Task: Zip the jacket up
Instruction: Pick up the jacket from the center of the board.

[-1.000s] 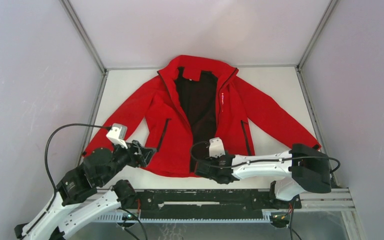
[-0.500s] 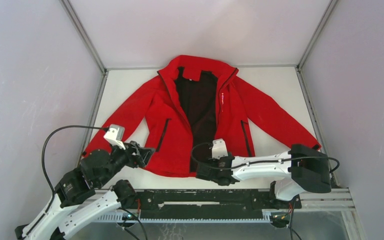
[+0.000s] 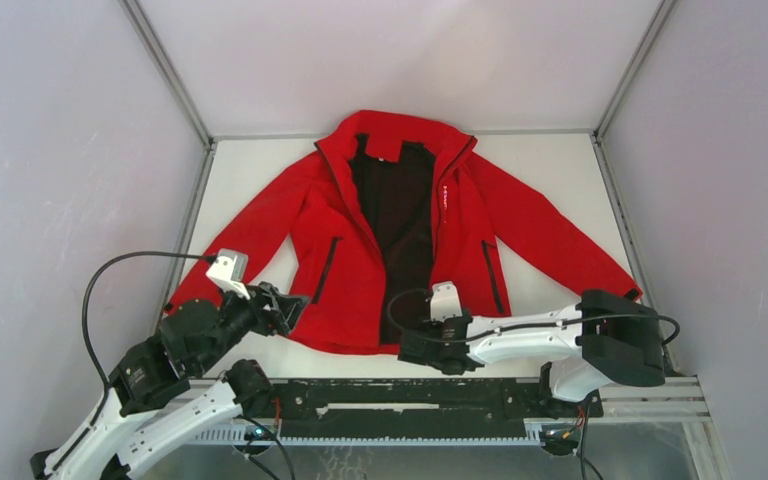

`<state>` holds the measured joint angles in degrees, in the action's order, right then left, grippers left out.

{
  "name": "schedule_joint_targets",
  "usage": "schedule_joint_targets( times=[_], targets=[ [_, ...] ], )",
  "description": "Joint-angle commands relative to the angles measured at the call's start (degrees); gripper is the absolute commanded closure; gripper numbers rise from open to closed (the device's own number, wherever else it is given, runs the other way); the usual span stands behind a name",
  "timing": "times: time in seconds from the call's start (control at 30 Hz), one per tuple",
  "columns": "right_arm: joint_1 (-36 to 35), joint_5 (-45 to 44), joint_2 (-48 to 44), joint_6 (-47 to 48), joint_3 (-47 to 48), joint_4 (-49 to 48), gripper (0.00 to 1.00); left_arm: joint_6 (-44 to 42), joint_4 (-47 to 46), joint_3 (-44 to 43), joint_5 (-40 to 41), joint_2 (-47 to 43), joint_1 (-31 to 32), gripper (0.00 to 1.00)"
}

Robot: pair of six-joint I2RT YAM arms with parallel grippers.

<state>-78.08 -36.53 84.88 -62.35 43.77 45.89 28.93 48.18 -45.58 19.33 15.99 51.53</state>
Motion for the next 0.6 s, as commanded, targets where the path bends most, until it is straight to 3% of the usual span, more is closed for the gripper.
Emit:
schedule_joint_targets(
  times=[0.0, 0.57],
  targets=[
    [0.0, 0.5, -2.3, -1.0, -1.7, -2.6, 0.37, -1.0, -1.4, 0.0, 0.7, -0.5, 0.2, 0.19],
    [0.3, 3.3, -2.4, -2.1, -4.9, -5.8, 0.34, -1.0, -1.4, 0.1, 0.9, -1.0, 0.2, 0.19]
  ],
)
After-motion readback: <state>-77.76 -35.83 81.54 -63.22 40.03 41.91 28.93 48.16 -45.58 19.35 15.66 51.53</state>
